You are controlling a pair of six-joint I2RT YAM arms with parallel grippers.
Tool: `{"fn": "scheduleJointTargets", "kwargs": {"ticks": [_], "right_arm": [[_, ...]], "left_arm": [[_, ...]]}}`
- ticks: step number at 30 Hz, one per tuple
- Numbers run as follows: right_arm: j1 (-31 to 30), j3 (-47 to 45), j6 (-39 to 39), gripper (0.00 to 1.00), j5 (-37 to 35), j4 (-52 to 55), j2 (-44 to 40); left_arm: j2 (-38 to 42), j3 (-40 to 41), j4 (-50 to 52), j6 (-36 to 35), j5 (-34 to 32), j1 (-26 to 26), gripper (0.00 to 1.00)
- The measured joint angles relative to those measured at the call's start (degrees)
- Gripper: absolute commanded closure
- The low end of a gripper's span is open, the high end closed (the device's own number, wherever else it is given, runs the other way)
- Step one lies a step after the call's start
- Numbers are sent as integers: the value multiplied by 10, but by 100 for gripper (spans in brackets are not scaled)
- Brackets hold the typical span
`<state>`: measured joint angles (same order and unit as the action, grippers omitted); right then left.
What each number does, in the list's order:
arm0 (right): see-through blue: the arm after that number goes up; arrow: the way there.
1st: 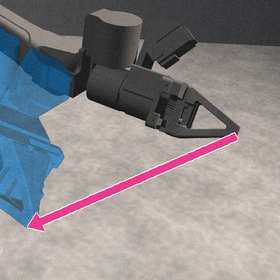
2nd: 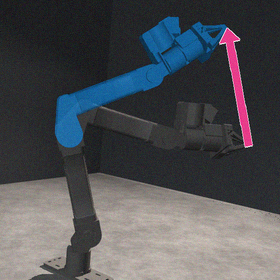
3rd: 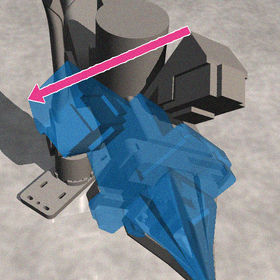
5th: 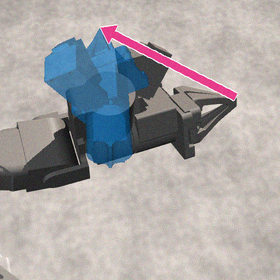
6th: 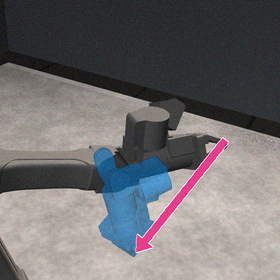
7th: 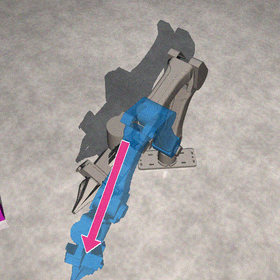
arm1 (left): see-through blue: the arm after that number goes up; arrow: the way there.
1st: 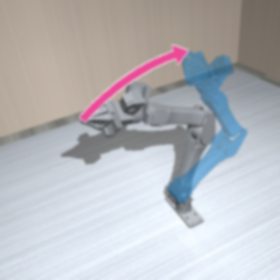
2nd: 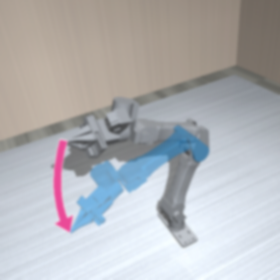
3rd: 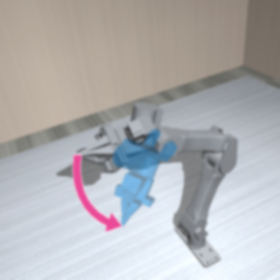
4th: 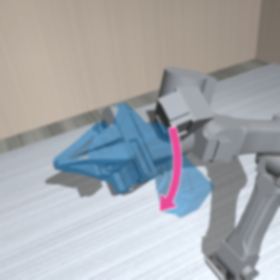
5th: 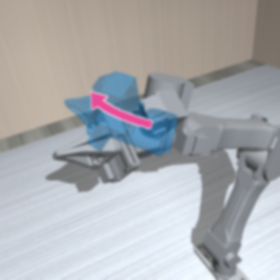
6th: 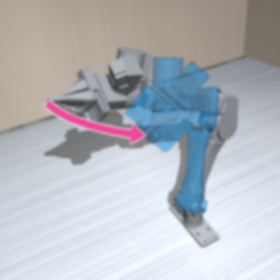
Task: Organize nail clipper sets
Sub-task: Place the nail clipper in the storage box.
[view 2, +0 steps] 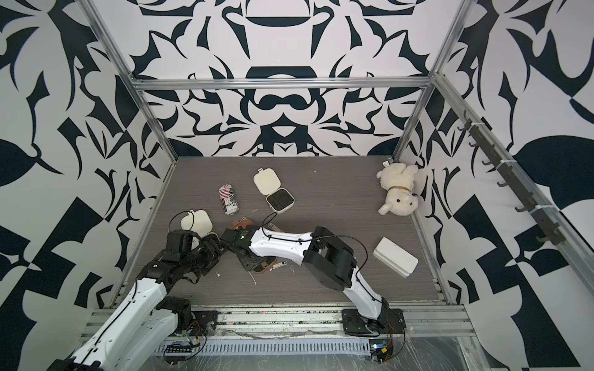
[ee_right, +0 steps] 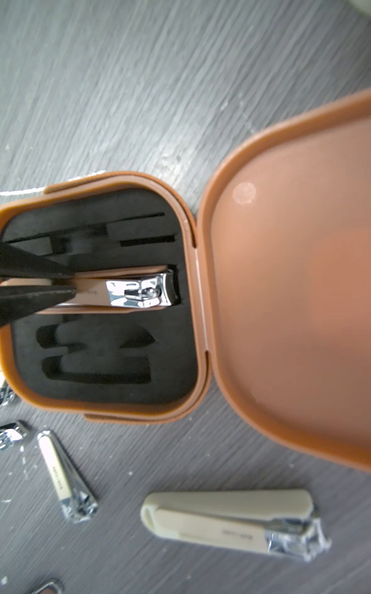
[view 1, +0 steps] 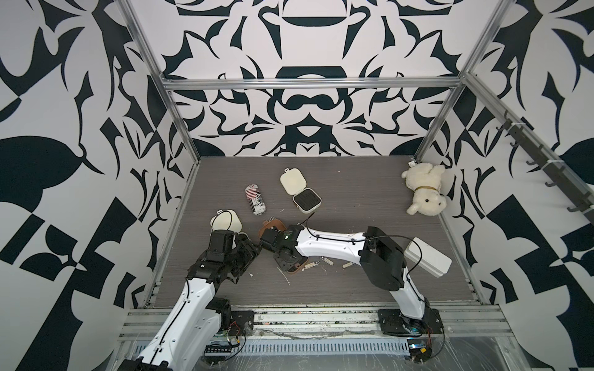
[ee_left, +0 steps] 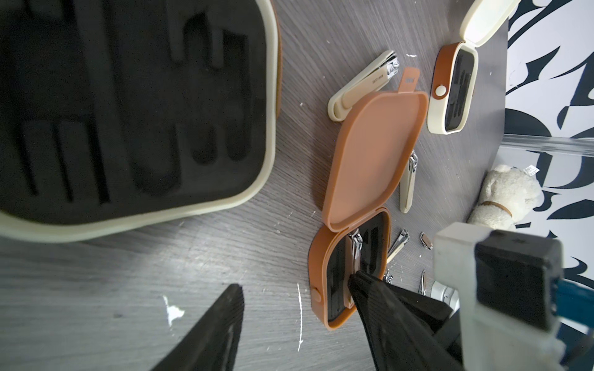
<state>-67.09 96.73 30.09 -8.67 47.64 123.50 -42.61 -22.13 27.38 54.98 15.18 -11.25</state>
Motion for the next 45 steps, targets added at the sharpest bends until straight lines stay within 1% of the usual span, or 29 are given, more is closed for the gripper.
{"fn": "scheduleJointTargets", "kwargs": {"ticks": [7, 13, 16, 20, 26, 36, 41, 45], "right_arm": [[-3, 15, -12, 80, 50, -37, 7], [-1, 13, -16, 72, 60, -39, -2], [3, 6, -18, 70, 61, -40, -16], [9, -5, -18, 70, 65, -43, -33], [19, -9, -18, 68, 74, -47, -28], [28, -9, -18, 67, 97, -59, 3], [30, -9, -18, 67, 105, -62, 4], [34, -9, -18, 70, 111, -64, 4]], "left_arm": [[-8, 0, 2, 3, -1, 0, 35], [-11, 0, 3, 6, -1, 0, 35], [-16, 1, -1, 9, -1, 0, 36], [-28, 11, -20, 14, 4, -2, 40], [-63, 20, -45, 19, 8, -6, 45], [-88, 20, -79, 18, 16, -7, 49], [-97, 21, -91, 18, 18, -7, 49], [-104, 21, -97, 18, 19, -7, 49]]}}
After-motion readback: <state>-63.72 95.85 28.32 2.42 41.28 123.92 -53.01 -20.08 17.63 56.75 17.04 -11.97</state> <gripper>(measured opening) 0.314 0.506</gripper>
